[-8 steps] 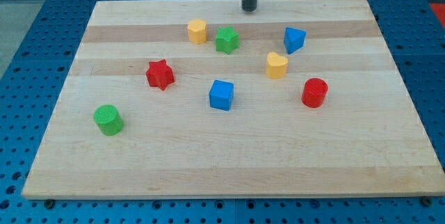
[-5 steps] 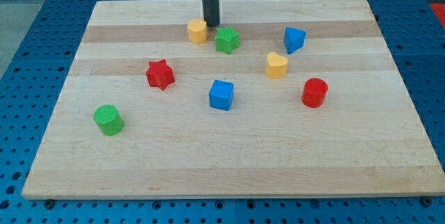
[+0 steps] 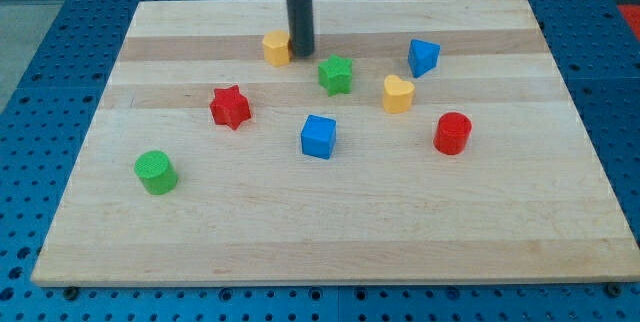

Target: Separate the hexagon and green star from each other

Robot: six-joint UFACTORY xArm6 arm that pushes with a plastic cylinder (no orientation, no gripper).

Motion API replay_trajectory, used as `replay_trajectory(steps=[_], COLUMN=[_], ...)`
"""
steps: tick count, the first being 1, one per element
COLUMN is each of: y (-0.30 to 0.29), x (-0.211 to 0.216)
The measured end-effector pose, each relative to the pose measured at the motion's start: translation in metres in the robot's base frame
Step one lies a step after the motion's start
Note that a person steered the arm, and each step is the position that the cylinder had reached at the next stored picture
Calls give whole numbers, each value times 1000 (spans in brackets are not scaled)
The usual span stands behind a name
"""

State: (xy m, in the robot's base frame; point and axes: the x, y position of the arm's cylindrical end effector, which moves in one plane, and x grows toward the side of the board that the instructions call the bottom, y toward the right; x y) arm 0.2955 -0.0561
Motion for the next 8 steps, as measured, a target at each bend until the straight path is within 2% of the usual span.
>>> replay_trajectory(steps=[2, 4, 6, 8], y=[-53, -48, -81, -92], x=[-7, 41, 13, -11])
